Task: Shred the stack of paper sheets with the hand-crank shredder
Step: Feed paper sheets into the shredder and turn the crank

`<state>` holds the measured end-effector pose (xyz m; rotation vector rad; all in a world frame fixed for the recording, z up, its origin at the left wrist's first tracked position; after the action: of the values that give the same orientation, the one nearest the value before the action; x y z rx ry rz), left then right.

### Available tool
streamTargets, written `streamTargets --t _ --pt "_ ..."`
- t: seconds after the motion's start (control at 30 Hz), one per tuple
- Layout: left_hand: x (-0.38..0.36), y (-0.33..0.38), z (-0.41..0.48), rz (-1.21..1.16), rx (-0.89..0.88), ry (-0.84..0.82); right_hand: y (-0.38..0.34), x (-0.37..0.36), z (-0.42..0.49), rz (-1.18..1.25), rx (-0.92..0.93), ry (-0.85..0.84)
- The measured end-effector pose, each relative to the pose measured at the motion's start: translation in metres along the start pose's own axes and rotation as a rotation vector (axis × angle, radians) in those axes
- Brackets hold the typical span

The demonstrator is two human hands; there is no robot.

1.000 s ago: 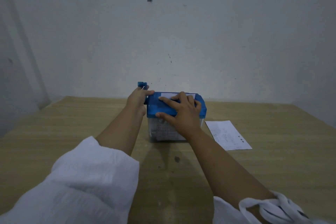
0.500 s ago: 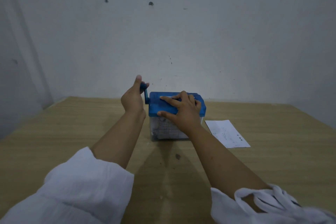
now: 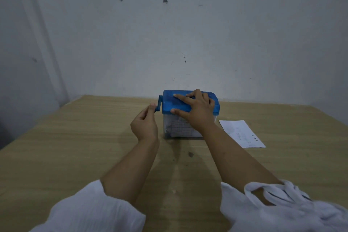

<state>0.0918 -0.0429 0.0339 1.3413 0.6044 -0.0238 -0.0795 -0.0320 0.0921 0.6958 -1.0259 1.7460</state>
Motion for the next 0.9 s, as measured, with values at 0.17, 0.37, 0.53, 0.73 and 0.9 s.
streamTargets --t 0.17,0.37,0.53,0.73,0.9 --pt "0.008 -0.023 -0.001 -0.008 0.082 0.019 0.000 0.001 0.001 -0.001 0.001 0.007" --pt "0.005 -0.040 0.008 -0.046 0.227 0.028 0.001 -0.002 0.003 -0.022 -0.006 0.020" --pt "0.001 -0.062 0.030 0.033 0.418 -0.013 0.000 -0.003 0.001 -0.026 0.026 0.039" --pt "-0.021 -0.066 0.060 0.064 0.431 -0.066 0.002 -0.003 0.002 -0.037 0.049 0.078" --pt "-0.018 -0.069 0.060 0.153 0.336 -0.084 0.004 -0.005 0.001 -0.052 0.070 0.116"
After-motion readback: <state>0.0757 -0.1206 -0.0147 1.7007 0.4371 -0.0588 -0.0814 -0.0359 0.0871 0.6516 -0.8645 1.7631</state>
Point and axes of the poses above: each hand's wrist, its own z-axis towards the middle knuckle, its own x-axis out of the back of the hand, y = z × x, the point moved 7 cm from there along z, towards the middle knuckle, and after that the axes turned 6 degrees about -y, right-handed, at the moved point
